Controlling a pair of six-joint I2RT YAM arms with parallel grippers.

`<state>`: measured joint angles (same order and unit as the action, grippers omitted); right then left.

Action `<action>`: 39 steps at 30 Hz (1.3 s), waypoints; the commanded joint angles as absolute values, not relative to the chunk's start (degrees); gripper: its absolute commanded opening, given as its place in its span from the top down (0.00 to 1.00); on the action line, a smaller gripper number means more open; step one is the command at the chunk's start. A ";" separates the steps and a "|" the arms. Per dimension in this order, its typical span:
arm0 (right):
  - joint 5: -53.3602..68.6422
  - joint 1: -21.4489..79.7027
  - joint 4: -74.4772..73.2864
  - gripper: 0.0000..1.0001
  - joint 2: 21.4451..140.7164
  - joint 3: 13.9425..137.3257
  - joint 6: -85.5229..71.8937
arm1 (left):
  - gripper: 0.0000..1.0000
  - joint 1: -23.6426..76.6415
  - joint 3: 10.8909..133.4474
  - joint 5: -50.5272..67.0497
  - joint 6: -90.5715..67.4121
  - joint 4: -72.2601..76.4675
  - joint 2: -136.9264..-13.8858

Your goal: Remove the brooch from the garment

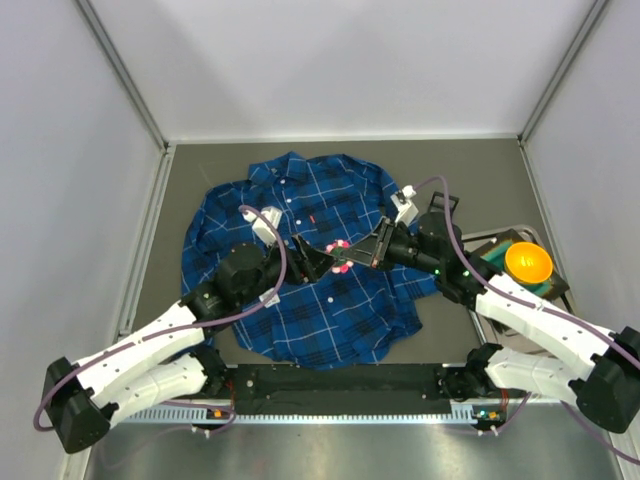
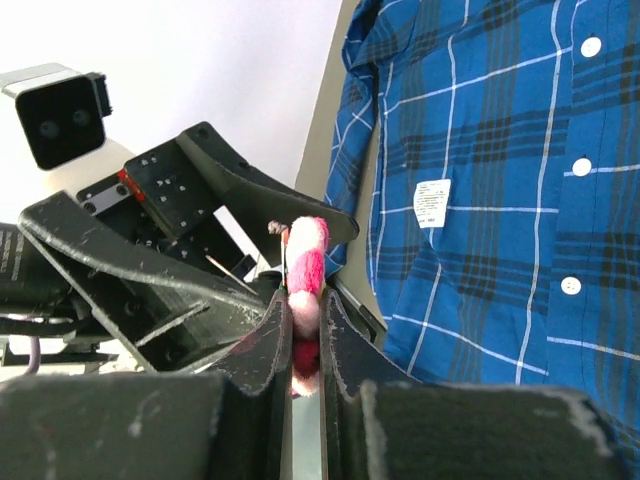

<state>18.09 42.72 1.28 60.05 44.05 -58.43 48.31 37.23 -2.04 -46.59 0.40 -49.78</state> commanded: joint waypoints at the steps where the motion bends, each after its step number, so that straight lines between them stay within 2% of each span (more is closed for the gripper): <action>1: 20.92 43.94 4.57 1.00 57.57 42.98 -56.34 | 0.28 45.27 34.63 2.61 -49.74 6.59 -47.37; 5: 22.32 43.86 6.94 1.00 57.48 42.10 -56.25 | 0.33 44.39 34.02 6.23 -50.71 8.17 -47.99; 9: 23.29 43.94 8.43 1.00 57.66 42.28 -55.37 | 0.33 43.51 32.00 10.62 -51.85 11.77 -48.16; 11: 23.99 43.86 8.96 1.00 57.66 42.28 -55.02 | 0.31 43.07 31.21 13.69 -52.29 14.41 -47.99; 15: 23.82 43.95 8.35 1.00 57.74 42.19 -54.32 | 0.16 41.49 31.20 17.30 -52.03 14.33 -46.67; 19: 25.13 43.77 10.19 1.00 57.66 40.70 -54.32 | 0.09 40.43 31.64 19.94 -50.72 11.69 -44.04; 25: 27.77 42.02 14.49 1.00 57.31 37.88 -56.60 | 0.04 39.99 29.53 24.17 -49.75 8.80 -38.33; 27: 28.65 40.87 15.73 1.00 56.78 37.36 -56.95 | 0.05 39.73 28.48 22.77 -50.09 5.91 -35.69; 31: 31.02 39.99 18.36 1.00 57.13 37.53 -58.18 | 0.16 39.38 25.67 23.90 -53.78 8.77 -34.72; 34: 32.60 39.99 20.90 1.00 57.74 37.18 -59.06 | 0.03 39.29 24.26 25.40 -56.16 13.52 -37.34; 39: 34.10 40.08 22.33 1.00 57.75 36.91 -58.98 | 0.02 39.20 27.16 27.95 -56.77 18.62 -42.97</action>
